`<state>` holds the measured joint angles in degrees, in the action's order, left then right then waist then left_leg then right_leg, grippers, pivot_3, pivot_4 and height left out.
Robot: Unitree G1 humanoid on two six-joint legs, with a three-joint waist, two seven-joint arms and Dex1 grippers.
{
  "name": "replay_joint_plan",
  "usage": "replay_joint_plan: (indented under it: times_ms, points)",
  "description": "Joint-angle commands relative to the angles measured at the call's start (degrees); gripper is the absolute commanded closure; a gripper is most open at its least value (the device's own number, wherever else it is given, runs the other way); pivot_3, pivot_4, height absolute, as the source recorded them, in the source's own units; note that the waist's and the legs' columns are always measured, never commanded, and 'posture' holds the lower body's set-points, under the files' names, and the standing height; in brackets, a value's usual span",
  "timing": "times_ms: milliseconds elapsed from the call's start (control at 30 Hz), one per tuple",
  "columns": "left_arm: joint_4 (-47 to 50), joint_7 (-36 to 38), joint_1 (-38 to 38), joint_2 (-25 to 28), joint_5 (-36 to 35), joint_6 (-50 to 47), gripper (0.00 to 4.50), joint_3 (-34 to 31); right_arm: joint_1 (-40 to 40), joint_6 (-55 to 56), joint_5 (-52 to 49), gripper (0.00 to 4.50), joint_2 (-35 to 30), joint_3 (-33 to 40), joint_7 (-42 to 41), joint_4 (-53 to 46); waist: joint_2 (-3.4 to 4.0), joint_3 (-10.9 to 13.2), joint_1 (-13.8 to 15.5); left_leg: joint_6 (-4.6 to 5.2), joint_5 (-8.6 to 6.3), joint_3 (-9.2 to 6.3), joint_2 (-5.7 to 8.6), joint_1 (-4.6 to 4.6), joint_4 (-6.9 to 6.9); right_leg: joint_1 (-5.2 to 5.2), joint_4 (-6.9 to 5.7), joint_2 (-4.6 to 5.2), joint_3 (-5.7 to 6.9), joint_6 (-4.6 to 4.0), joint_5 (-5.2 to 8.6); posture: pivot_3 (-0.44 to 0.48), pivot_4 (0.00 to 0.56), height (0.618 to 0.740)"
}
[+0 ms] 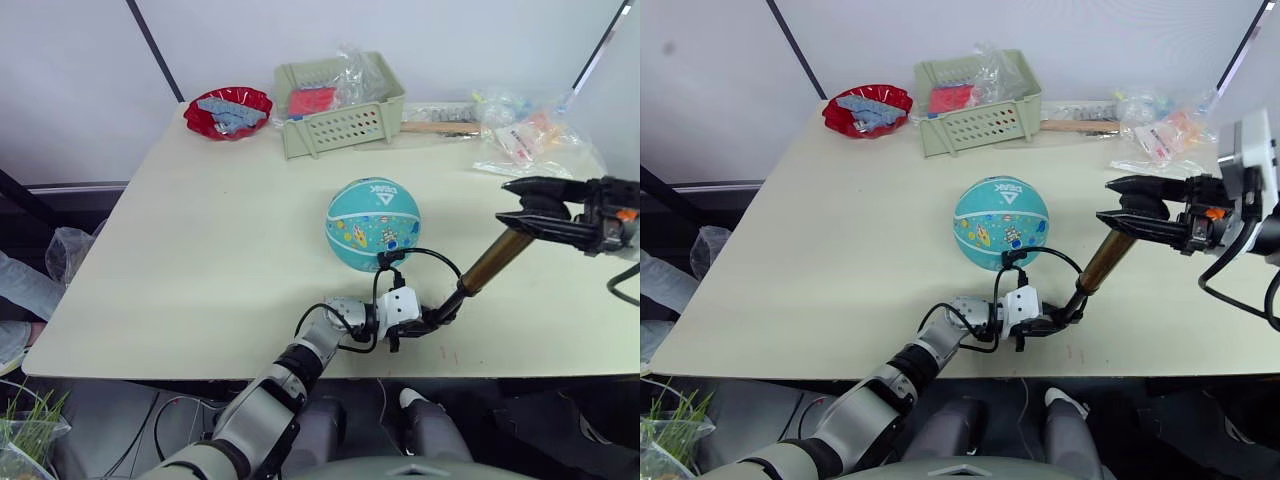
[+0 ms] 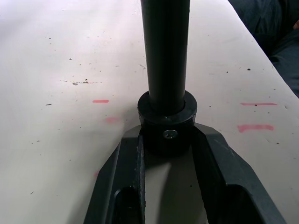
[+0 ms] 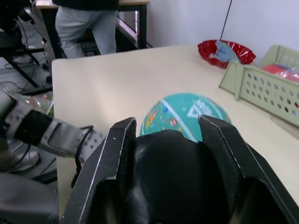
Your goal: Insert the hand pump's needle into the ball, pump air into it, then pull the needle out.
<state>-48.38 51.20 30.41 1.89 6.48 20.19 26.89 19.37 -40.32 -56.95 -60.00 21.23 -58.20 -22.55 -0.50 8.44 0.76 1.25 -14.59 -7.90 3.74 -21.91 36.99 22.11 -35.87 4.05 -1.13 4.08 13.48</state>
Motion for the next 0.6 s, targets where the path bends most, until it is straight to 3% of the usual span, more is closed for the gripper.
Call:
replay_joint_plan:
  times_ms: [33, 200, 600]
  points:
    - [-5.73, 0.28, -2.69, 2.09, 2.65, -2.62, 3.45, 0.69, -0.54, 1.02, 0.61, 2.83, 1.29, 0.69, 0.66, -1.70, -0.01, -0.01, 0.00, 0.00, 0.00, 0.00, 0.00, 0.00, 0.00, 0.00, 0.00, 0.00, 0.00, 0.00, 0.00, 0.000, 0.150, 0.740]
    - [-5.41, -1.32, -2.52, 2.23, 3.18, -2.92, 3.45, 0.61, -8.34, 7.60, 10.43, 2.83, 4.94, -6.93, -1.97, -2.10, -0.14, -0.22, -0.09, 0.00, 0.00, 0.02, -0.02, 0.10, -0.02, -0.05, 0.00, -0.03, -0.01, 0.14, 0.08, 0.000, 0.150, 0.740]
    - [-4.27, -0.31, -2.73, 2.45, 2.60, -4.77, 3.45, -0.07, -16.60, 22.90, 27.51, 2.83, 17.33, -20.11, 0.27, 4.84, -0.59, -0.92, -0.33, -0.01, 0.00, -0.02, -0.09, 0.33, -0.02, -0.26, -0.02, -0.14, 0.00, 0.22, 0.14, 0.000, 0.150, 0.740]
